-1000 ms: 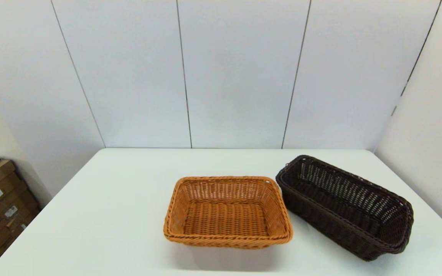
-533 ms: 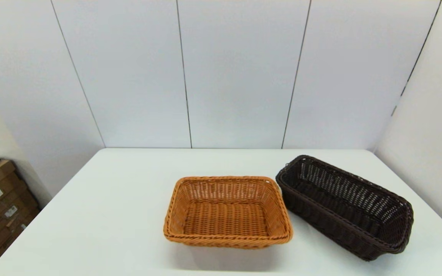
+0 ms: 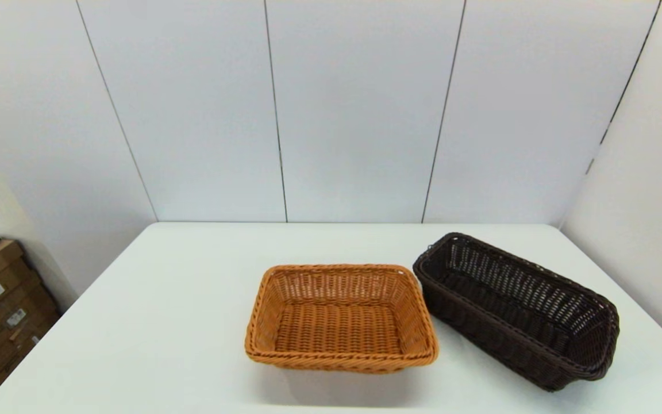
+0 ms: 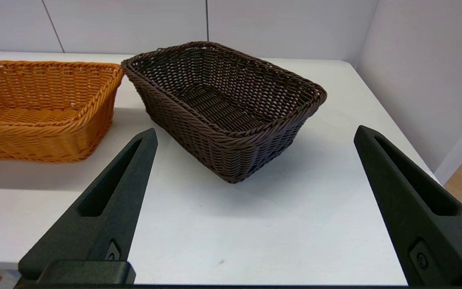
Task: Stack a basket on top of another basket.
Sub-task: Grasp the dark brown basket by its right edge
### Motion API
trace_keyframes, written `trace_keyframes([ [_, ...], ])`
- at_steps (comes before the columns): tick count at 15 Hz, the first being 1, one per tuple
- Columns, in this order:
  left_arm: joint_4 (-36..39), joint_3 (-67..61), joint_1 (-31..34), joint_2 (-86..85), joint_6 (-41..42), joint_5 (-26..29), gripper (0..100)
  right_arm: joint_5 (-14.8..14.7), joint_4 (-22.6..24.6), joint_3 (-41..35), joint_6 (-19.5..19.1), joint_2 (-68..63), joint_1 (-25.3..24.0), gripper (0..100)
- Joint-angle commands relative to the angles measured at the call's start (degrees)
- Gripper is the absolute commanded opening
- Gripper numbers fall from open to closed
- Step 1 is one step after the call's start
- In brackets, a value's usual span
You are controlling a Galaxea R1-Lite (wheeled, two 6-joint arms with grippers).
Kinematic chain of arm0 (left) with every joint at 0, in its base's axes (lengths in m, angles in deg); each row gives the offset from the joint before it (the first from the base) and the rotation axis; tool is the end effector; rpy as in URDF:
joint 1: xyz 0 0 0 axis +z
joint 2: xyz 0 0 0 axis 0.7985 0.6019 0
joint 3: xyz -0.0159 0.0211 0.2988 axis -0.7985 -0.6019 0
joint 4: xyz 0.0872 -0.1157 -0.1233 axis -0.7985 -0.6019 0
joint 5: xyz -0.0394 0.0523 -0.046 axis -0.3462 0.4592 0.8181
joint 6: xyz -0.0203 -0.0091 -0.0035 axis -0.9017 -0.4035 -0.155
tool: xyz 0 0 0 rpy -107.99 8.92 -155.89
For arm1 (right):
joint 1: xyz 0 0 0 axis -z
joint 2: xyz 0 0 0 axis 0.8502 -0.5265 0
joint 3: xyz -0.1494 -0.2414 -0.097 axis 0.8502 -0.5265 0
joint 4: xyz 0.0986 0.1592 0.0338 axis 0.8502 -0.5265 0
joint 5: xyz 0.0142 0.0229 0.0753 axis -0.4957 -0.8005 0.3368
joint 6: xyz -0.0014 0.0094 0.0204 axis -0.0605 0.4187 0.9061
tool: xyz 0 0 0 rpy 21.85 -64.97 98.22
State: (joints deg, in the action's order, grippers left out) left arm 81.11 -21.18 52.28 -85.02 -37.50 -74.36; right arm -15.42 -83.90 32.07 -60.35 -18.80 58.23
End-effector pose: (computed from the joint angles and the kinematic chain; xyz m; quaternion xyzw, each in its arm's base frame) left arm -0.0229 0.0003 0.0754 0.0036 -0.0005 -0.0062 1.0000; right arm -0.0230 0.0001 0.0750 -0.0110 0.0027 0.0031 0.9999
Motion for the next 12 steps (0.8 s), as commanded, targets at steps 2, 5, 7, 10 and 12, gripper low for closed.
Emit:
trace_keyframes([
  [2,0.0,0.0,0.0,0.0,0.0,0.0,100,0.3,1.3,2.1,-0.4,0.0,0.0,100],
  [5,0.0,0.0,0.0,0.0,0.0,0.0,100,0.3,1.1,1.8,-0.5,0.0,0.0,100],
  [7,0.0,0.0,0.0,0.0,0.0,0.0,100,0.3,1.5,0.2,-1.3,0.0,0.0,100],
  [10,0.0,0.0,0.0,0.0,0.0,0.0,100,0.3,1.3,0.1,-1.5,0.0,0.0,100],
  [12,0.0,0.0,0.0,0.0,0.0,0.0,100,-0.3,1.1,0.0,-1.5,0.0,0.0,100],
])
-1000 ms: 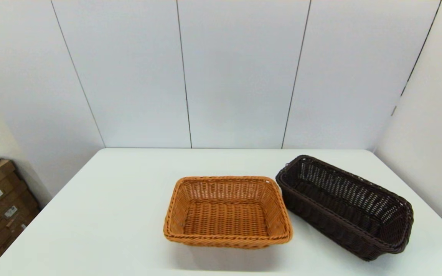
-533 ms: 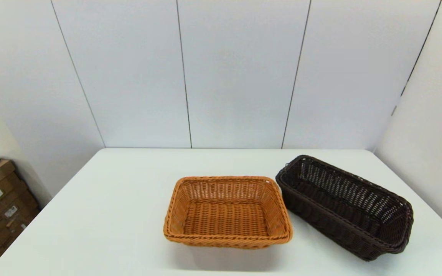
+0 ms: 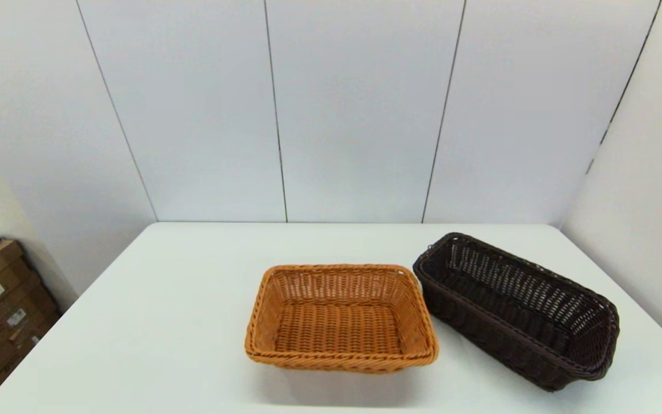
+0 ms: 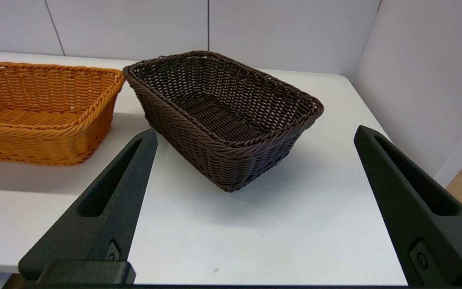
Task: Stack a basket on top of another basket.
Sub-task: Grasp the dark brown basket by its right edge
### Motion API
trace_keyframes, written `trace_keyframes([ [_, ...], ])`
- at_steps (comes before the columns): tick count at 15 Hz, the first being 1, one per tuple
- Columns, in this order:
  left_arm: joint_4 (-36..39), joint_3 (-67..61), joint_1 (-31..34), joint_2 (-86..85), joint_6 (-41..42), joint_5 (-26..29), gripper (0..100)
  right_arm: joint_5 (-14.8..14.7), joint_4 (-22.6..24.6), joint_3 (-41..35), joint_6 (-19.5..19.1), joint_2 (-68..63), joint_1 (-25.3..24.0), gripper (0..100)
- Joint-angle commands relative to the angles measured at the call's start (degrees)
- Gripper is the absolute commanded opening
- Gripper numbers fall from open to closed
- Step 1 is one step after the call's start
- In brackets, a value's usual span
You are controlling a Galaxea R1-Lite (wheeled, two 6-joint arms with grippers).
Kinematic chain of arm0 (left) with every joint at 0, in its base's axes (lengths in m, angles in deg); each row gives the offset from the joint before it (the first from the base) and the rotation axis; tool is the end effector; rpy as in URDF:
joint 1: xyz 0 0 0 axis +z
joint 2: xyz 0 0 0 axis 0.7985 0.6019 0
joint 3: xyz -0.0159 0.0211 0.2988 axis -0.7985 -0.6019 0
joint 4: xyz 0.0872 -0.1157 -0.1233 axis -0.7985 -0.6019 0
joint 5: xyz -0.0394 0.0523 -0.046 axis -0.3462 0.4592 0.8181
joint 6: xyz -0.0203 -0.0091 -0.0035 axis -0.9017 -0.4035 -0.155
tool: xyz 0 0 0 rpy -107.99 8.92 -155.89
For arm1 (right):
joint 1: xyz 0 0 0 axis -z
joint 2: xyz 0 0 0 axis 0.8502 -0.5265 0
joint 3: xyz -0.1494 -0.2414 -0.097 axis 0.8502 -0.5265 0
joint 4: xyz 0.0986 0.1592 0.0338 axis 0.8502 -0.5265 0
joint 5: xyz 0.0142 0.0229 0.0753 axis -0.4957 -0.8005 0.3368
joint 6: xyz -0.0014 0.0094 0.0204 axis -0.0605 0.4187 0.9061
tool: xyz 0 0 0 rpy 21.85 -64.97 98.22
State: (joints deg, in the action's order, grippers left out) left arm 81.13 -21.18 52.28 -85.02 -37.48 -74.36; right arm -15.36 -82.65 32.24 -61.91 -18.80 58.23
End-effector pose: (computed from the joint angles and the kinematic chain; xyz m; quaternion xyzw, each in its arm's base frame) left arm -0.0229 0.0003 0.0754 0.0038 -0.0007 -0.0062 1.0000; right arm -0.0233 0.0001 0.0781 -0.0247 -0.0097 0.0034 0.9996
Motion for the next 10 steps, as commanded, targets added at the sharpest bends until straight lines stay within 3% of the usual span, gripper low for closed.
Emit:
trace_keyframes([
  [1,0.0,0.0,0.0,0.0,0.0,0.0,100,0.0,-0.3,-0.1,0.0,0.0,0.0,100],
  [8,0.0,0.0,0.0,0.0,0.0,0.0,100,-0.2,-1.0,3.6,-0.7,0.0,0.0,100],
  [10,0.0,0.0,0.0,0.0,0.0,0.0,100,-0.2,-4.1,7.3,-0.8,0.0,0.0,100],
])
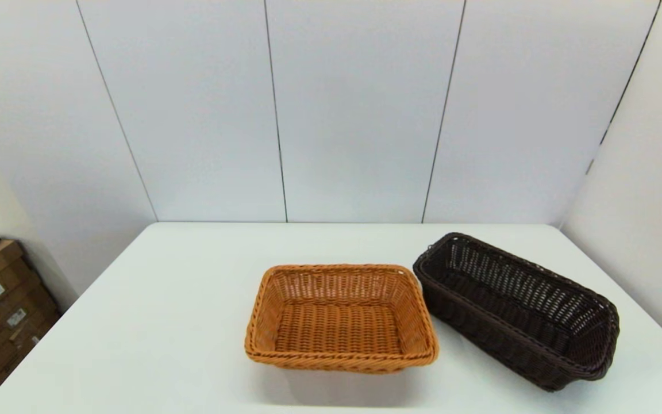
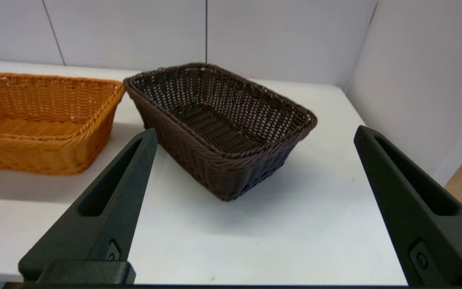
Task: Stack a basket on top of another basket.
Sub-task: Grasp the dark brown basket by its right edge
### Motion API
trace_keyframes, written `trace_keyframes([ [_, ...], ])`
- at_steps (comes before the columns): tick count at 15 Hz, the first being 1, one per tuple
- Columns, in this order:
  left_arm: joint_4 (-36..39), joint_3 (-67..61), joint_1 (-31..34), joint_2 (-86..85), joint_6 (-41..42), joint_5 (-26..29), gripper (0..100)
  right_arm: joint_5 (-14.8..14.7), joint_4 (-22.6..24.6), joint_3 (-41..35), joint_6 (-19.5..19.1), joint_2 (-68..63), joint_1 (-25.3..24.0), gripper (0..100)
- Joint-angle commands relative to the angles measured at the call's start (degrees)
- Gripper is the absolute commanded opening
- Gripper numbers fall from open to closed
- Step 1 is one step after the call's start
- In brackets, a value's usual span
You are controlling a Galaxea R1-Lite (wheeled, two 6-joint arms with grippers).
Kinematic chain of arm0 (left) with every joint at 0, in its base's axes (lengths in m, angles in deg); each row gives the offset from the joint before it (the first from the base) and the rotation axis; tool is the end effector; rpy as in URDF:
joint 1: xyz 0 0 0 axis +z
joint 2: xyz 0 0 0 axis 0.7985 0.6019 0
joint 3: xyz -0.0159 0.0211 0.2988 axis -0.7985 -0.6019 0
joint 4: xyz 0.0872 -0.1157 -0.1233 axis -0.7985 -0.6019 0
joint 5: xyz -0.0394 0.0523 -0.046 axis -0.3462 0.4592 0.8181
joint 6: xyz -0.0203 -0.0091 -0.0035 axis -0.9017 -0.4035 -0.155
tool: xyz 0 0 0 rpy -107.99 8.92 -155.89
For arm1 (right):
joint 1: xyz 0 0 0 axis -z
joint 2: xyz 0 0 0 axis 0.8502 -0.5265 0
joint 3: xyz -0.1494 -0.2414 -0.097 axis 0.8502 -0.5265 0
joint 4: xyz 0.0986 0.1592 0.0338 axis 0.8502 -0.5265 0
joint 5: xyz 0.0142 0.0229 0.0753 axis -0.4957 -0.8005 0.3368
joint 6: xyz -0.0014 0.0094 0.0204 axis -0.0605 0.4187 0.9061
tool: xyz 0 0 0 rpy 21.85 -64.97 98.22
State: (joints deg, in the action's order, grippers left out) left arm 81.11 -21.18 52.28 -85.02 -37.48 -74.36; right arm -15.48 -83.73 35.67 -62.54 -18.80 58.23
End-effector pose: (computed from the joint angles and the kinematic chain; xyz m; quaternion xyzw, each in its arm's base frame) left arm -0.0229 0.0003 0.0754 0.0038 -0.0005 -0.0062 1.0000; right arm -0.0283 0.0000 0.0926 -0.0302 -0.0302 0.0017 0.9991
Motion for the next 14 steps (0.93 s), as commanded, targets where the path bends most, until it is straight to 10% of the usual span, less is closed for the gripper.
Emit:
trace_keyframes([
  [1,0.0,0.0,0.0,0.0,0.0,0.0,100,0.0,-6.5,6.8,-0.1,0.0,0.0,100],
  [8,0.0,0.0,0.0,0.0,0.0,0.0,100,0.6,-29.7,22.3,-0.2,-2.1,0.0,100],
  [14,0.0,0.0,0.0,0.0,0.0,0.0,100,0.4,-31.1,31.1,1.8,-17.9,0.1,100],
])
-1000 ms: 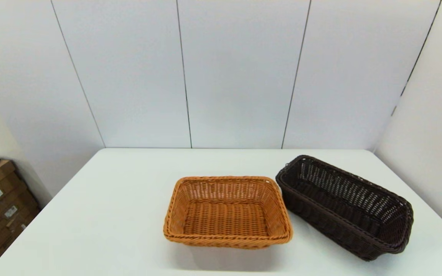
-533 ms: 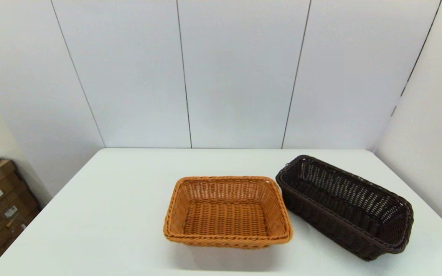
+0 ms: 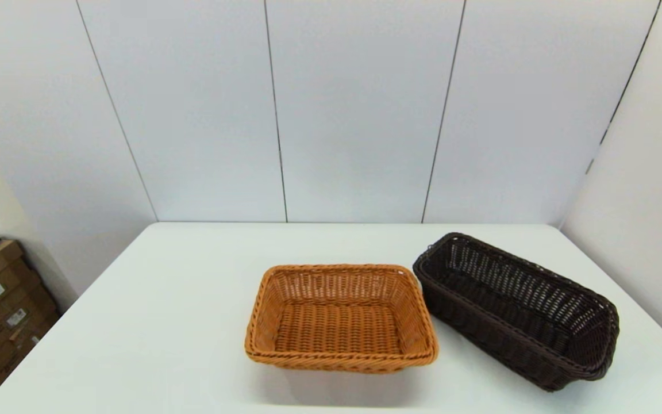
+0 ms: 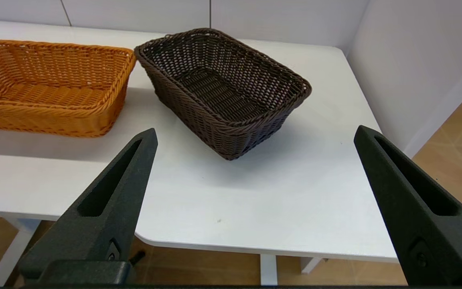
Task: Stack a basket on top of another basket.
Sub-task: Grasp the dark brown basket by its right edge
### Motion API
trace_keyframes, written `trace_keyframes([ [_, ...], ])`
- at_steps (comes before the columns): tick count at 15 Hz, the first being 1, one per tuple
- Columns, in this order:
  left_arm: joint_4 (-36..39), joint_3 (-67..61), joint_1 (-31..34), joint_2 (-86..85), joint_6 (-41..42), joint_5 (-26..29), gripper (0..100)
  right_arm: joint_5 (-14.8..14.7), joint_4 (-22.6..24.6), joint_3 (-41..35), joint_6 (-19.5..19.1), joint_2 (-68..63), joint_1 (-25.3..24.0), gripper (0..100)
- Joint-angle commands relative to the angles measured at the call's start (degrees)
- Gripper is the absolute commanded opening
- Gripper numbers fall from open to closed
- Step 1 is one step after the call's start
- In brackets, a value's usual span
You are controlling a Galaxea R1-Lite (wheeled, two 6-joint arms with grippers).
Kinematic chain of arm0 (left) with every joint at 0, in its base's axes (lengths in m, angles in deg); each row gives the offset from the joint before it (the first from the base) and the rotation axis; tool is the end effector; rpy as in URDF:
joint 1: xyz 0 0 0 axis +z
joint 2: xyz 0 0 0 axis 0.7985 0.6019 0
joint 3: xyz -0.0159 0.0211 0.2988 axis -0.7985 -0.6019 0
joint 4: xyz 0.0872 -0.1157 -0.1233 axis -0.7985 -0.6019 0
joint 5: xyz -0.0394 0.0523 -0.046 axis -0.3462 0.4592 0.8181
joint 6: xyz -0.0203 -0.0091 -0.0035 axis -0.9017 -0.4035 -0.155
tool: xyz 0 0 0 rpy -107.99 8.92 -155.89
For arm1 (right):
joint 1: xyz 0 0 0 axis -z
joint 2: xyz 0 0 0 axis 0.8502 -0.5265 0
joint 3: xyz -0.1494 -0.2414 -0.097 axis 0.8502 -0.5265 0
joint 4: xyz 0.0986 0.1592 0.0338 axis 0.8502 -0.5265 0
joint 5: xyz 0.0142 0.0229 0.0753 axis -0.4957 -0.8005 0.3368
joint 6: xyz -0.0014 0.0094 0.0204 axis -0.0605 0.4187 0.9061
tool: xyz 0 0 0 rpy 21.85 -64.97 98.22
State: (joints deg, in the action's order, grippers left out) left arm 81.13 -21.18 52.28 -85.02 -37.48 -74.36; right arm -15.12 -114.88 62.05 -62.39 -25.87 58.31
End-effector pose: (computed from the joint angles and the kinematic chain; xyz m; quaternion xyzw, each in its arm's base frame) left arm -0.0229 0.0003 0.0754 0.0038 -0.0007 -0.0062 1.0000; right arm -0.0652 0.0003 0.1595 -0.0283 0.0729 0.0071 0.9969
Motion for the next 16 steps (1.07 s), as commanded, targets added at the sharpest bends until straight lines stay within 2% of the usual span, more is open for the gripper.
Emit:
trace_keyframes([
  [1,0.0,0.0,0.0,0.0,0.0,0.0,100,0.0,0.0,7.4,2.7,-15.5,0.0,100],
  [4,0.0,0.0,0.0,0.0,0.0,0.0,100,0.1,0.3,15.1,7.8,-31.0,0.0,100],
  [8,0.0,0.0,0.0,0.0,0.0,0.0,100,0.1,0.6,25.5,18.2,-52.9,0.0,100],
  [13,0.0,0.0,0.0,0.0,0.0,0.0,100,-0.8,5.3,27.4,28.8,-72.4,0.5,100],
  [16,0.0,0.0,0.0,0.0,0.0,0.0,100,-3.6,5.5,24.8,33.1,-78.0,0.7,100],
])
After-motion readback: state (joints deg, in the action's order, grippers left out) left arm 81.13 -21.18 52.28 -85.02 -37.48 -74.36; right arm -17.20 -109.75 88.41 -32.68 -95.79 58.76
